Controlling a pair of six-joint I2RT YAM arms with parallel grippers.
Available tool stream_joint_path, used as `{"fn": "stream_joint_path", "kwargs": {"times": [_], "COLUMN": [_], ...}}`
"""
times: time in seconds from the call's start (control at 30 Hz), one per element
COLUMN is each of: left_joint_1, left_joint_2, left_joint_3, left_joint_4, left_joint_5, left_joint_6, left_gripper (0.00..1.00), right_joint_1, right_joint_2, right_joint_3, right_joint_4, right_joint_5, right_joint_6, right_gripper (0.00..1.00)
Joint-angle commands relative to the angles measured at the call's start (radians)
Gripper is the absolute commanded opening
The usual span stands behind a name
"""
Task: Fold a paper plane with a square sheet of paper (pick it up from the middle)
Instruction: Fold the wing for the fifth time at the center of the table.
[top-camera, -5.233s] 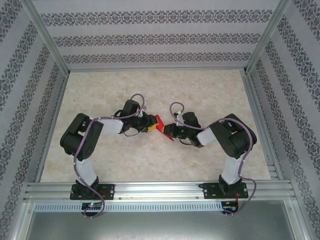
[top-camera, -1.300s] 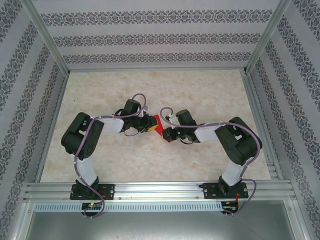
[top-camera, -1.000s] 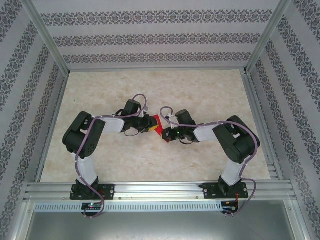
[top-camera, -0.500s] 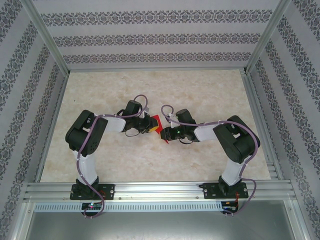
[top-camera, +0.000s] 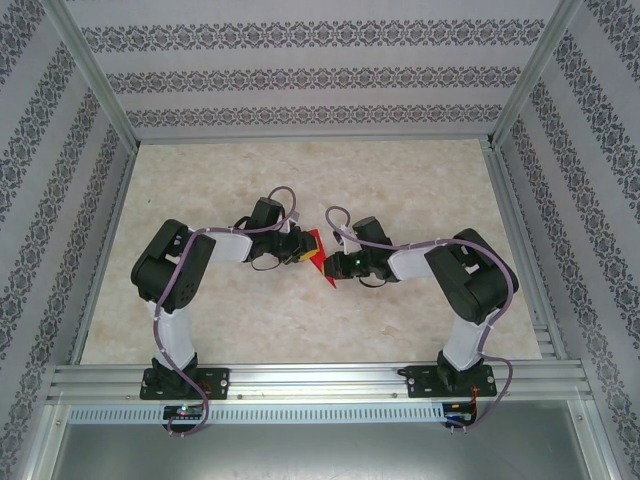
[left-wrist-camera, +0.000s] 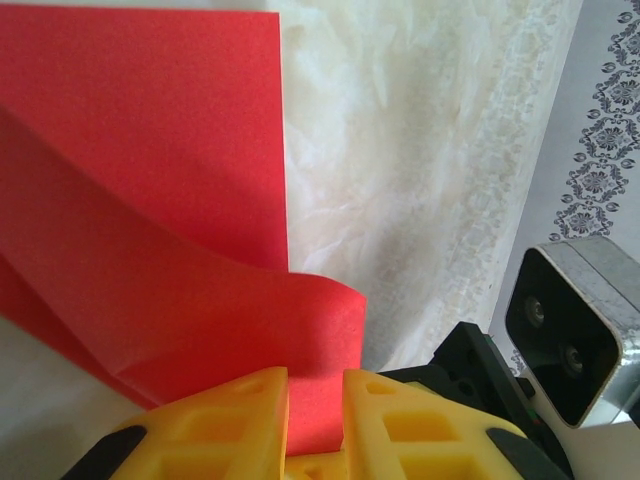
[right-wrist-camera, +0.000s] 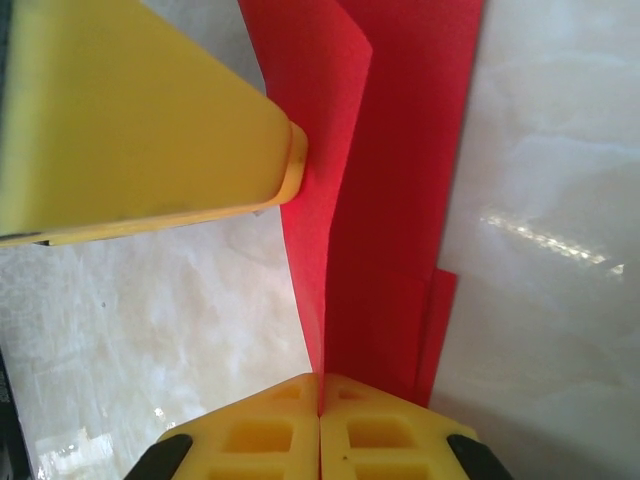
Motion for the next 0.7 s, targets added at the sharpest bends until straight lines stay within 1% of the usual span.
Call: {"fn": "stream_joint_path", "kwargs": {"times": [0.0,0.27,0.67], "left_joint_1": [0.001,0.001,-0.009], "left_joint_2": [-0.013,-0.048,0.017], "left_joint_3": [0.012,-0.039,0.009], "left_joint_4": [0.026,0.039,0.023], "left_joint_5": [0.018,0.013,0.013], "left_joint_6": [0.034,0.041,0.038], "left_gripper": [0.23,0.23,0.22], "right_joint_1": [-0.008,-0.023,-0.022], "right_joint_2": [0.033,0.052,0.061], "right_joint_3": [0.008,0.0,0.011], "right_joint_4": [-0.001,0.02,-0.003], "right_joint_5": [-0.005,-0.018,-0.021], "right_joint_6": [0.024,0.061,0.057], "right_gripper": [0.06,0.06,0.07]}}
